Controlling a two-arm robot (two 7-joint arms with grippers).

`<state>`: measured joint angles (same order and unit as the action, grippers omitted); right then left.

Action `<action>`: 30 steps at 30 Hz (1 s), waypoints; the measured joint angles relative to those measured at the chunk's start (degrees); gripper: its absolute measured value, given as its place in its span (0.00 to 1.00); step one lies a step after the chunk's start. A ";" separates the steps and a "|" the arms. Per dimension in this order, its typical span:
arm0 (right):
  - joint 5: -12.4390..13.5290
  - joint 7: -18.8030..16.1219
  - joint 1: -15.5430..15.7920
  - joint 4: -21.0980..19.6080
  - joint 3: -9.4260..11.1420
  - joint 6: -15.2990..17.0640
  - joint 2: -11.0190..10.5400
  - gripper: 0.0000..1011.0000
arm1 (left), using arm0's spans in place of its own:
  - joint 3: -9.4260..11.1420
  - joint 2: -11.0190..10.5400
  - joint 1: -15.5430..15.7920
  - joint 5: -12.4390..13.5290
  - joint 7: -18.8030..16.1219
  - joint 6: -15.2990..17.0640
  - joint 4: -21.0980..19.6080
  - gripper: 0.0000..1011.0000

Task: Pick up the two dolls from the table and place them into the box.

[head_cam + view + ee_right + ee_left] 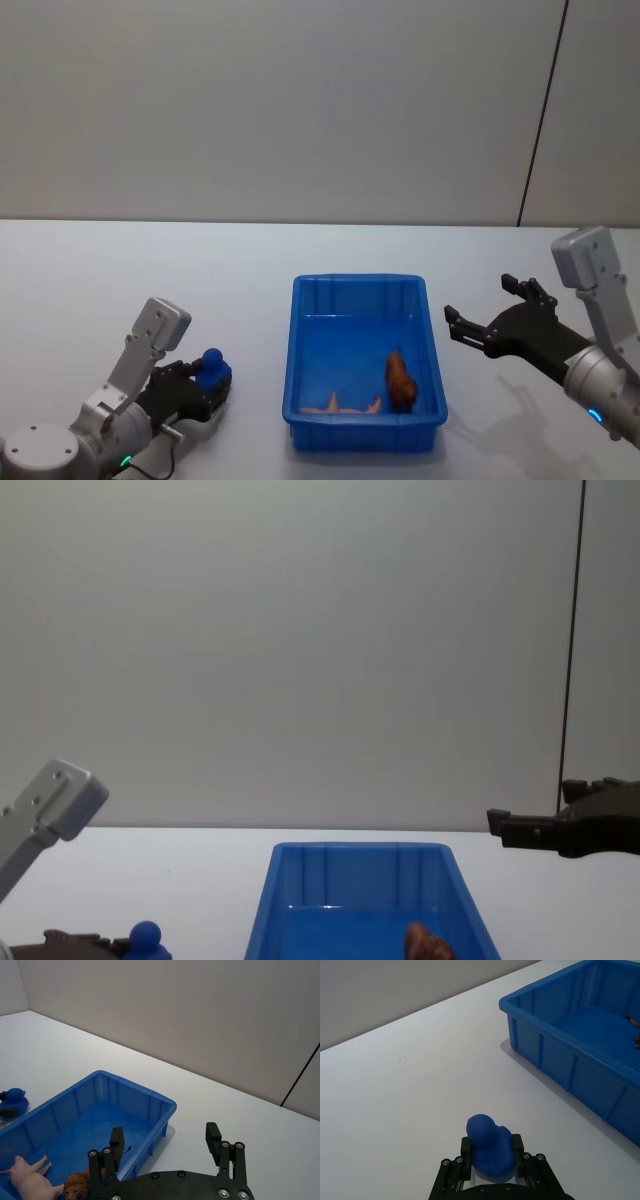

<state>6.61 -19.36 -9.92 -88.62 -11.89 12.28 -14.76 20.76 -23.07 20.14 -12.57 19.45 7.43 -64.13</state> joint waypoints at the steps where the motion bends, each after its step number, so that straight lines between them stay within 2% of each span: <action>1: 0.00 0.00 0.00 0.00 0.00 0.00 0.00 0.99 | -0.04 -0.03 0.00 0.00 0.01 -0.03 -0.05 0.47; 9: 0.00 0.00 0.00 0.00 0.00 0.00 0.00 0.99 | -0.58 -0.47 -0.05 0.17 -0.08 -0.53 -1.80 0.42; 18: 0.00 0.00 0.00 0.00 0.00 0.00 0.00 0.99 | -1.08 -0.57 0.56 1.37 -0.56 -1.74 -5.72 0.35; 24: 0.00 0.00 0.00 0.00 0.00 0.00 0.00 0.99 | -0.61 0.63 1.91 2.14 -0.41 -2.90 -7.74 0.32; 30: 0.00 0.00 0.00 0.00 0.00 0.00 0.00 0.99 | 0.60 2.77 3.72 2.59 0.68 -4.16 -8.48 0.29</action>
<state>6.60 -19.36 -9.92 -88.62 -11.89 12.28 -14.76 21.37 -20.29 23.86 -9.98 20.13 3.27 -72.61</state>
